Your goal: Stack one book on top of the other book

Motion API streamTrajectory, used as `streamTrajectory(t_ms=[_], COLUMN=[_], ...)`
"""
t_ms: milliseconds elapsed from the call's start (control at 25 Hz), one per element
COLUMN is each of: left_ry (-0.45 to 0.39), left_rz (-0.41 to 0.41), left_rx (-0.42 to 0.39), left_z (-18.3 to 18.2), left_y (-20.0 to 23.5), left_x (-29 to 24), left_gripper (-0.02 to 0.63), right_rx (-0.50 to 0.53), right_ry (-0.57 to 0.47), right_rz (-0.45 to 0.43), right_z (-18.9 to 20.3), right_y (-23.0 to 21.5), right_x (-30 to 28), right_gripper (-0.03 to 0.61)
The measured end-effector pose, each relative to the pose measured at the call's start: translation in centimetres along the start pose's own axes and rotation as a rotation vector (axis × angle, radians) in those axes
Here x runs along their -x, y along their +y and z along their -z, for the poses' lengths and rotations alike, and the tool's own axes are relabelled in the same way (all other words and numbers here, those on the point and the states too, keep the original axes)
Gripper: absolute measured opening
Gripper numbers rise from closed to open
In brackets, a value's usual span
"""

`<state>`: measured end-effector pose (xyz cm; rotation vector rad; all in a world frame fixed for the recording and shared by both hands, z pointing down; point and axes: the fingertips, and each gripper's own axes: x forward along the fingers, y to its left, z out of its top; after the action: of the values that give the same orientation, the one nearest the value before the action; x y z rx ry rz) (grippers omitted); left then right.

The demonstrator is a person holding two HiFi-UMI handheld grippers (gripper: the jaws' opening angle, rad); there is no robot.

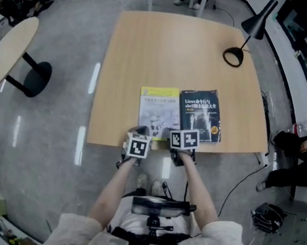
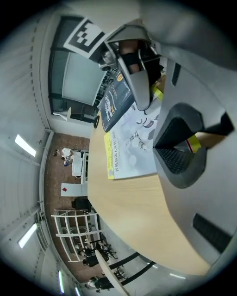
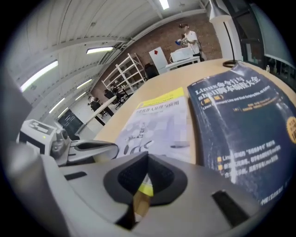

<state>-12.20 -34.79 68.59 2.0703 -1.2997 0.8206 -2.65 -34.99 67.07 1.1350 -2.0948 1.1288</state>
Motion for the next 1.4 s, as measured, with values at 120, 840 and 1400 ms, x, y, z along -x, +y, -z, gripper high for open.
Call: streamTrajectory(t_ms=[120, 840, 1400], left_ry=[0.004, 0.021, 0.017], left_rz=[-0.019, -0.026, -0.031], left_rx=[-0.029, -0.067, -0.076], left_z=[0.1, 4.3, 7.3], left_y=[0.0, -1.8, -3.3], left_x=[-0.1, 3.6, 5.6], left_gripper=[0.009, 0.009, 0.009], right_rx=[0.003, 0.064, 0.079], right_ry=[-0.002, 0.015, -0.033], right_rz=[0.018, 0.030, 0.020], right_z=[0.2, 6.0, 9.8], right_y=[0.0, 2.6, 3.6], right_x=[0.0, 2.5, 4.2], right_gripper=[0.000, 0.000, 0.000])
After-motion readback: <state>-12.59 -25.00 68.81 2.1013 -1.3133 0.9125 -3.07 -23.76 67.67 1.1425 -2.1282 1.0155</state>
